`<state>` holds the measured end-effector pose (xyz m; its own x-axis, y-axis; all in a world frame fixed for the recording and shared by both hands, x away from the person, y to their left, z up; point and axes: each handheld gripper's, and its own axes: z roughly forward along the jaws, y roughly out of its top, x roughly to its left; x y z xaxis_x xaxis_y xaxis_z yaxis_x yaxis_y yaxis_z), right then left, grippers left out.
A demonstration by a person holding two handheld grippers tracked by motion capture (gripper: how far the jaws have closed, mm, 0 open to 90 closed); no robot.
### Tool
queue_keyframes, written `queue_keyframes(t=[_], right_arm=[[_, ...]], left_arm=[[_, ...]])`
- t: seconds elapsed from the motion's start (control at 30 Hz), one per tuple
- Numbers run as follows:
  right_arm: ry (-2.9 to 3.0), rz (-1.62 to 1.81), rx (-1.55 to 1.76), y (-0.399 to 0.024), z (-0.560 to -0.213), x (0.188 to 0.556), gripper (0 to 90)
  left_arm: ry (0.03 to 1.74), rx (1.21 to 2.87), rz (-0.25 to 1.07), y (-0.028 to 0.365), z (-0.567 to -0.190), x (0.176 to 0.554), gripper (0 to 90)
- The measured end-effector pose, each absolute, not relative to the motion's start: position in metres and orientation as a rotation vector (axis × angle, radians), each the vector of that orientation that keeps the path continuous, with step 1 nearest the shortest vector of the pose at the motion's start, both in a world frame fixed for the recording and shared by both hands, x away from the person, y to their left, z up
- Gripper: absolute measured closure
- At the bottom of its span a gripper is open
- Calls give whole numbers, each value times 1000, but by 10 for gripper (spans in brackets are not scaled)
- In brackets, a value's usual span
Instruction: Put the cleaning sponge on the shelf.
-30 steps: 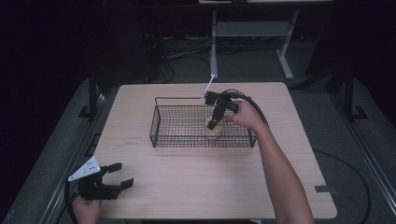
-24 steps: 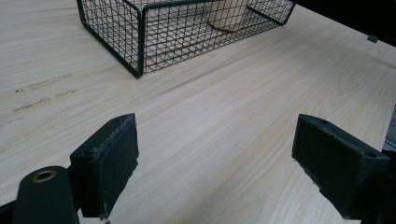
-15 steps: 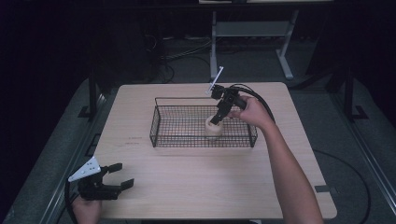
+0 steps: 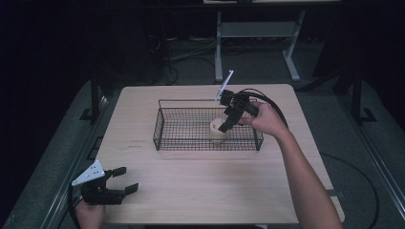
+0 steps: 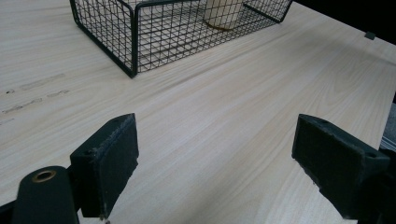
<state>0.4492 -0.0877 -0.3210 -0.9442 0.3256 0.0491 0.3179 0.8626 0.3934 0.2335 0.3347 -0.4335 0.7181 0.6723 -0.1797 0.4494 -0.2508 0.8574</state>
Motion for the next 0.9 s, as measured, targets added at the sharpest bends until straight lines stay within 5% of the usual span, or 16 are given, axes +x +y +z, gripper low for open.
queue_keyframes(t=[0.9], right_arm=[[3030, 684, 507, -114, -331, 408, 196]], left_arm=[[863, 1905, 272, 333, -433, 233, 134]])
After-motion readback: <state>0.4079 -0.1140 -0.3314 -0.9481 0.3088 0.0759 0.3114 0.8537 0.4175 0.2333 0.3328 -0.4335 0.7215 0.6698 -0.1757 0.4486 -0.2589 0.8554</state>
